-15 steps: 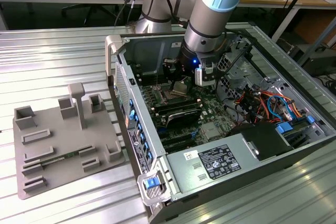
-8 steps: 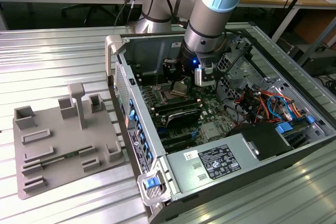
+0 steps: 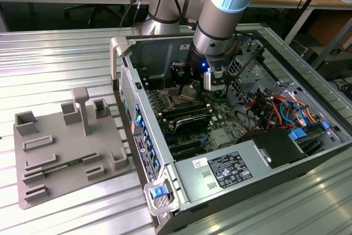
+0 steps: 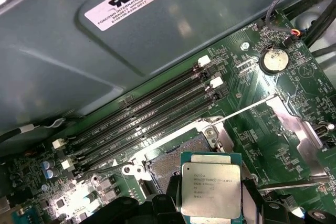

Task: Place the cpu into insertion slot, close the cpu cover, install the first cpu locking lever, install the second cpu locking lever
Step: 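Place the cpu into insertion slot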

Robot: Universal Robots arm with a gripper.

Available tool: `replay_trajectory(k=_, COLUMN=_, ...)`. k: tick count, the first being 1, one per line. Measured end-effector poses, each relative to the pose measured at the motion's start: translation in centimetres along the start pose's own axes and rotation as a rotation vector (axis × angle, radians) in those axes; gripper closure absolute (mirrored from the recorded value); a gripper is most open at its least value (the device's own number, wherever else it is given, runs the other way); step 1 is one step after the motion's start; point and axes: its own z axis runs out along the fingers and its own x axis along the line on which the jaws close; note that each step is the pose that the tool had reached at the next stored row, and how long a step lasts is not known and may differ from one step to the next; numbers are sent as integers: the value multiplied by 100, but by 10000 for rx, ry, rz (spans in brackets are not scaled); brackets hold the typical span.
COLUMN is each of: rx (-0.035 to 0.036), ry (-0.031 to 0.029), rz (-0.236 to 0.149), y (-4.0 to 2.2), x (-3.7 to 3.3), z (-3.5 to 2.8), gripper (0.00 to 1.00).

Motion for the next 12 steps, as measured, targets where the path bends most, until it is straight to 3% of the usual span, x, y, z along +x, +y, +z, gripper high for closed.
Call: replay_trajectory(k=12, rx=13, ry=-18, rz=163, y=-1, x=0, z=9, gripper=45)
